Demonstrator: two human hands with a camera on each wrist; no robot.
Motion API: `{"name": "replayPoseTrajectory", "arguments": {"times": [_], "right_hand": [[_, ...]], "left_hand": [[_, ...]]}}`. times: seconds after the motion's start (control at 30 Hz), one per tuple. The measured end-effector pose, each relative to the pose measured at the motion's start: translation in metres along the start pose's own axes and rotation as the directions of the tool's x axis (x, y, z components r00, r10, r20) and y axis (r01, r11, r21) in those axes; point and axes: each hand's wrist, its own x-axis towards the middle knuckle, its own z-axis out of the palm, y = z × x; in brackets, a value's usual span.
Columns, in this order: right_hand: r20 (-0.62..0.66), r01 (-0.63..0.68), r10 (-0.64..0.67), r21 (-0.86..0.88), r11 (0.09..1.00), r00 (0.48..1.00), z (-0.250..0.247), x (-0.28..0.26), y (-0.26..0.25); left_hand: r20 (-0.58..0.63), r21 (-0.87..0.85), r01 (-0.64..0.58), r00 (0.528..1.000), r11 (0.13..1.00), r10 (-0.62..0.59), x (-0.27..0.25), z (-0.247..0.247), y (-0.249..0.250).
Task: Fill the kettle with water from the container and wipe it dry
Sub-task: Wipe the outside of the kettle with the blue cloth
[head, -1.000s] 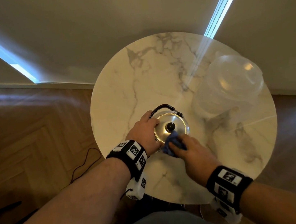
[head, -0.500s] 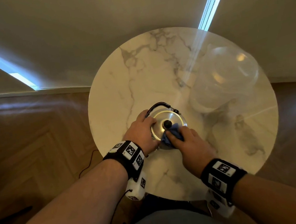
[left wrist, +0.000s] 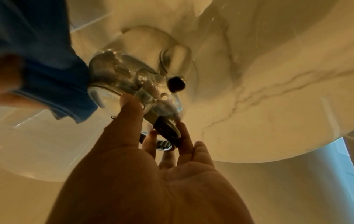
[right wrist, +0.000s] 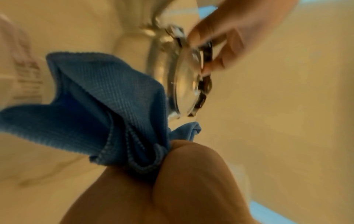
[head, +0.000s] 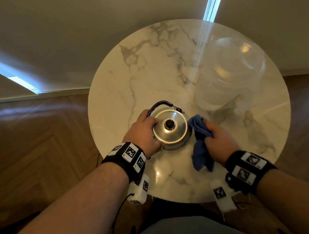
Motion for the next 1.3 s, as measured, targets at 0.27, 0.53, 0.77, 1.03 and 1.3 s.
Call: {"name": "replayPoseTrajectory", "arguments": {"times": [0.27, 0.53, 0.77, 1.03, 1.3], "right_hand": [[0.159, 0.053, -0.038, -0.091, 0.994, 0.987, 0.018, 0.036, -0.019], [0.269, 0.247, -0.193, -0.183, 0.952, 0.944, 0.011, -0.002, 0.038], [0.246, 0.228, -0.195, -0.11, 0.968, 0.949, 0.008, 0.049, 0.009], [0.218, 0.22, -0.206, -0.04, 0.975, 0.954, 0.017, -0.01, 0.034], [0.056, 0.156, -0.154, -0.035, 0.987, 0.987, 0.077, -0.054, 0.041]], "left_hand": [[-0.009, 0.024, 0.029, 1.0, 0.999, -0.028, 0.005, 0.006, 0.0], [-0.011, 0.003, 0.084, 0.996, 0.996, -0.084, 0.007, 0.006, 0.005], [-0.037, 0.043, 0.21, 0.977, 0.977, -0.208, -0.009, 0.011, 0.014], [-0.09, 0.057, 0.251, 0.965, 0.966, -0.245, -0.021, 0.017, 0.017], [-0.078, 0.101, 0.191, 0.98, 0.976, -0.184, -0.023, 0.015, 0.015]]}}
